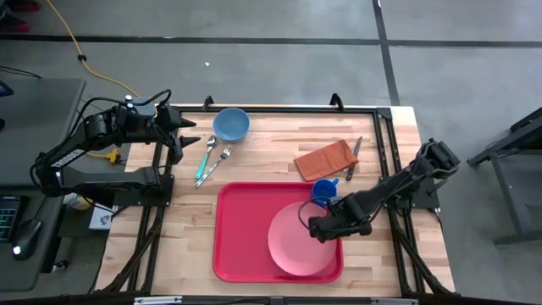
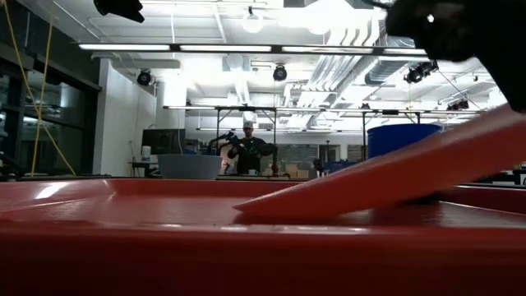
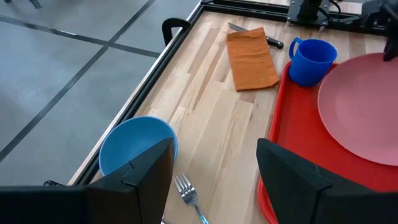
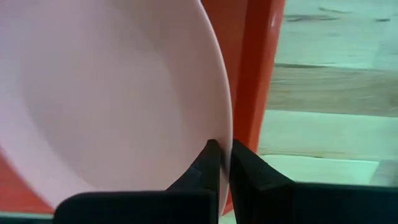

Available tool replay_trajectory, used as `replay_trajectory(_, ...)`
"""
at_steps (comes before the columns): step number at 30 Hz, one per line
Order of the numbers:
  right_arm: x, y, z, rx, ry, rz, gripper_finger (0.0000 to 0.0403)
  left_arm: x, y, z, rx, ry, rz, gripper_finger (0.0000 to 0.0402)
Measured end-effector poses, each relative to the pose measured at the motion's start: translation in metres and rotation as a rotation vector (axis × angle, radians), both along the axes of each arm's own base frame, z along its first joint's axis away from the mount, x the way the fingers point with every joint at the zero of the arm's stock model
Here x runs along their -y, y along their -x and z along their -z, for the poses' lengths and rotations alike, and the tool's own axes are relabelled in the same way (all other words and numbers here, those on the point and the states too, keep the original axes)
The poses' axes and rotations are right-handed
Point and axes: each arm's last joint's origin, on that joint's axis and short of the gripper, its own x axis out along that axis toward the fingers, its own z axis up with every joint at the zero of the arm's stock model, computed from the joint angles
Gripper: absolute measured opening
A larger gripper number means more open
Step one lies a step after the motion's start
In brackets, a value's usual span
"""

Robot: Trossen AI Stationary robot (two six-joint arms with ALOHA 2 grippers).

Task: Set up tray
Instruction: Put the pink plate on the bottom left of the blue mug

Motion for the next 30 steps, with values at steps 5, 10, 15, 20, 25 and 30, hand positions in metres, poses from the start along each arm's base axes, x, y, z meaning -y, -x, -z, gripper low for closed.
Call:
replay_trajectory(5, 0.003, 0.003, 0.016, -0.004, -0.007, 0.006, 0.0001, 0.0, 0.0, 0.0, 0.0, 0.0, 0.0, 0.0262)
replay_trajectory(10, 0.006, 0.005, 0.035, 0.015, -0.038, 0.01, 0.0001, 0.0, 0.0, 0.0, 0.0, 0.0, -0.001, 0.0262)
replay_trajectory(15, 0.009, 0.008, 0.046, 0.019, -0.046, 0.015, 0.0001, 0.0, 0.0, 0.0, 0.0, 0.0, -0.001, 0.0262)
replay_trajectory(20, 0.011, 0.013, 0.055, -0.012, -0.07, 0.009, 0.0001, 0.0, 0.0, 0.0, 0.0, 0.0, -0.001, 0.0262)
replay_trajectory(25, 0.011, 0.014, 0.056, -0.026, -0.083, 0.003, 0.0001, 0.0, 0.0, 0.0, 0.0, 0.0, -0.001, 0.0262)
replay_trajectory(30, 0.011, 0.014, 0.056, -0.02, -0.086, -0.017, 0.0015, 0.0, 0.0, 0.0, 0.0, 0.0, -0.001, 0.0262)
